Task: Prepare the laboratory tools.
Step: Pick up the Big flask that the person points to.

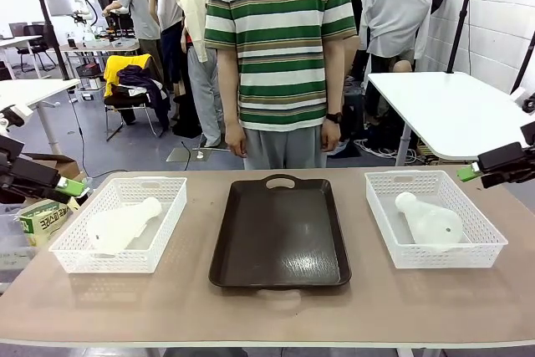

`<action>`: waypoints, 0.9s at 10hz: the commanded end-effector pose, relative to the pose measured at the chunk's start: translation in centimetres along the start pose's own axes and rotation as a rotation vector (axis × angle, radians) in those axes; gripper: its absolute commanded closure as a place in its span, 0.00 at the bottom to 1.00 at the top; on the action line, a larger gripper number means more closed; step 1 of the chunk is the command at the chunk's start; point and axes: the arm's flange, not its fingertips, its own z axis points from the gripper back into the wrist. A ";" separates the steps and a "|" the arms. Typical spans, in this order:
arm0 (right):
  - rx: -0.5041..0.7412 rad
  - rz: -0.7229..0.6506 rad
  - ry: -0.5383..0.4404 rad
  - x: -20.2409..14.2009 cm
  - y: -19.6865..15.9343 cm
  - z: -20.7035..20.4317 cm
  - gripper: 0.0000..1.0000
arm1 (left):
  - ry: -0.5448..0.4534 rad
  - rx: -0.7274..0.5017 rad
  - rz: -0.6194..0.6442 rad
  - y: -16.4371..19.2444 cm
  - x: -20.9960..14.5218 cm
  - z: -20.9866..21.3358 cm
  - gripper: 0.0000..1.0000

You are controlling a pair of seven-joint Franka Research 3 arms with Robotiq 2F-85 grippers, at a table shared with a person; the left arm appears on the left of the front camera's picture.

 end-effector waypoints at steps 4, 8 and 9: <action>-0.033 0.010 0.034 -1.5 1.1 -0.6 0.00 | -0.017 -0.034 -0.025 -0.1 0.0 -0.4 0.00; -0.052 0.008 0.043 0.0 0.7 -0.3 0.00 | -0.004 -0.015 -0.004 -0.5 0.1 -0.3 0.00; -0.052 0.008 0.043 0.0 0.7 -0.3 0.00 | -0.004 -0.015 -0.004 -0.5 0.1 -0.3 0.00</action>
